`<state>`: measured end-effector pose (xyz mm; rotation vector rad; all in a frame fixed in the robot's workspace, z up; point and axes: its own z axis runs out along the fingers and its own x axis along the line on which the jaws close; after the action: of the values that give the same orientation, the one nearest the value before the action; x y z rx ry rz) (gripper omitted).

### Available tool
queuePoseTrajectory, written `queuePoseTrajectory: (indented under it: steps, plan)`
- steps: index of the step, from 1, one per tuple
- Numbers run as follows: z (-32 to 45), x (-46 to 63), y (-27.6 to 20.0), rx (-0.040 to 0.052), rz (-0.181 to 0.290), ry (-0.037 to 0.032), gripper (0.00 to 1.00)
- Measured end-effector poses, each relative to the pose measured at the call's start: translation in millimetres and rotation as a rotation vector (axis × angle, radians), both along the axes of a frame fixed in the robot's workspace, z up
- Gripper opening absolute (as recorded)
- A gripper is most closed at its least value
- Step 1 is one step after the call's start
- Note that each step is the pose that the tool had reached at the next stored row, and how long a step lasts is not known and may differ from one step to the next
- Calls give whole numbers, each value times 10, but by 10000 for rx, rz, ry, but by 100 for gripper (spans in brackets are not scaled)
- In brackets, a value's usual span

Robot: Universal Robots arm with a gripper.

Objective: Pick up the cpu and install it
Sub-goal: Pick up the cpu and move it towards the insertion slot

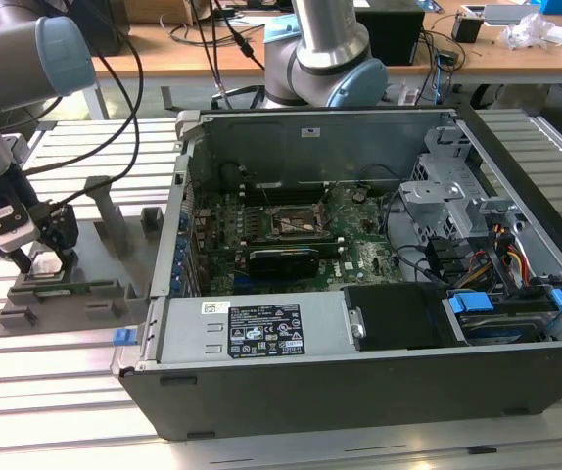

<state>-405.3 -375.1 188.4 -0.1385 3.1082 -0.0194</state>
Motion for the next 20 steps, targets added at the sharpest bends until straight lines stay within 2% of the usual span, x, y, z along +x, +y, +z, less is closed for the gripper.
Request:
queuePoseTrajectory:
  steps: [2, 15, 20]
  plan:
    - [1, 0, 0, -2, 1, 1, 55]
    - [0, 0, 0, -2, 1, -1, 55]
    - [93, 0, 0, -2, 0, -1, 55]
